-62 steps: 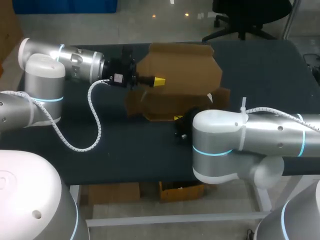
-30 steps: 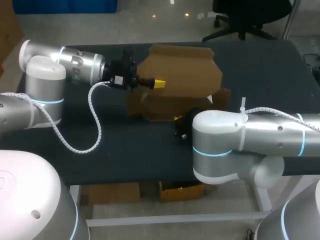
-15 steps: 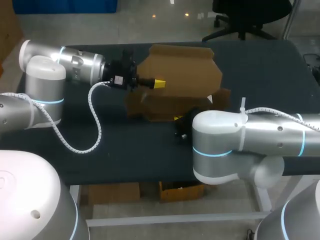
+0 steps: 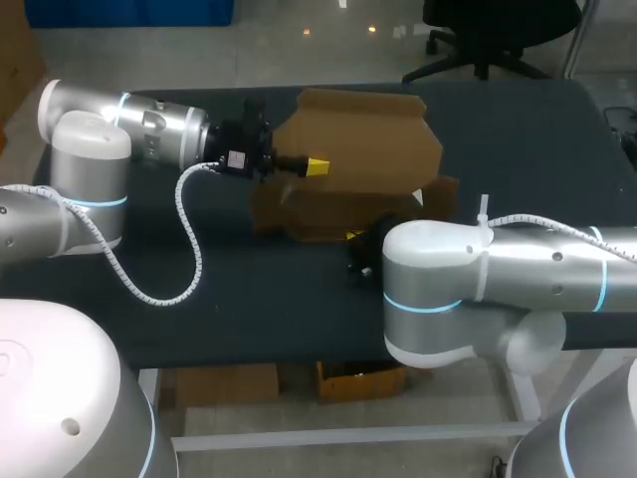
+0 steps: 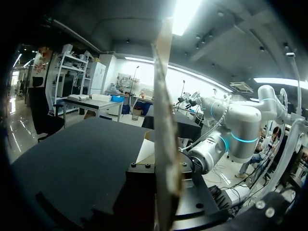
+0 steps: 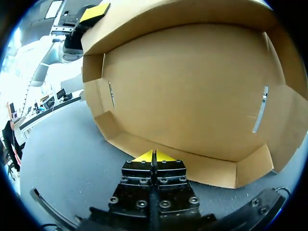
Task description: Assemble the packaging by folding the flat box into shape, placing the metal phone stand inside, and closing the box properly
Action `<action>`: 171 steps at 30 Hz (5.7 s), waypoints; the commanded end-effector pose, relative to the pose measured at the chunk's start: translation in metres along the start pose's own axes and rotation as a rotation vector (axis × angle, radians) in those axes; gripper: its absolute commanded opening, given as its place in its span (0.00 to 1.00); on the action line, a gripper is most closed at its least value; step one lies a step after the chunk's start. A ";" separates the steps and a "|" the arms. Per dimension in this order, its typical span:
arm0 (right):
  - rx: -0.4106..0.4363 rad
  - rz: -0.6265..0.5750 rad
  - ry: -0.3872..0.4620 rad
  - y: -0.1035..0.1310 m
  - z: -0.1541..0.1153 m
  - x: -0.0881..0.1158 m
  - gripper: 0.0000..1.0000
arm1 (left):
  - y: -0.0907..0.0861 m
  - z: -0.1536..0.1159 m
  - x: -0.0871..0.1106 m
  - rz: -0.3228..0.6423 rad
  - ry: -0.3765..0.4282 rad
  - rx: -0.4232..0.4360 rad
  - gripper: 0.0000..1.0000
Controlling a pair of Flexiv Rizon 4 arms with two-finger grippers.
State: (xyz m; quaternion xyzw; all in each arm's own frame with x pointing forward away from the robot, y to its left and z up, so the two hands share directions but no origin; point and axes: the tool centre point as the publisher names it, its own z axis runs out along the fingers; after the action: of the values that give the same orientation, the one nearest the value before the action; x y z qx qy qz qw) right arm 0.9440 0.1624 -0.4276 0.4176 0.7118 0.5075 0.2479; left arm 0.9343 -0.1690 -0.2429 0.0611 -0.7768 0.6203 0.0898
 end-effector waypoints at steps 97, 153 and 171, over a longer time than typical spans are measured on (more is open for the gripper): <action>0.058 -0.096 0.182 0.006 -0.161 -0.060 0.00 | 0.000 0.003 0.004 -0.005 0.006 0.003 0.00; 0.108 -0.326 0.233 0.006 -0.223 -0.138 0.00 | 0.000 0.003 0.004 -0.005 0.006 0.003 0.00; 0.126 -0.407 0.226 0.008 -0.204 -0.146 0.00 | 0.000 0.003 0.004 -0.005 0.006 0.003 0.00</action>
State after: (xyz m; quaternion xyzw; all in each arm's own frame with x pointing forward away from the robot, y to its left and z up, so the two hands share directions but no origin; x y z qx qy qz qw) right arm 0.8626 -0.0703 -0.3578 0.2176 0.8302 0.4571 0.2335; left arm 0.9298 -0.1723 -0.2412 0.0623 -0.7755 0.6215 0.0921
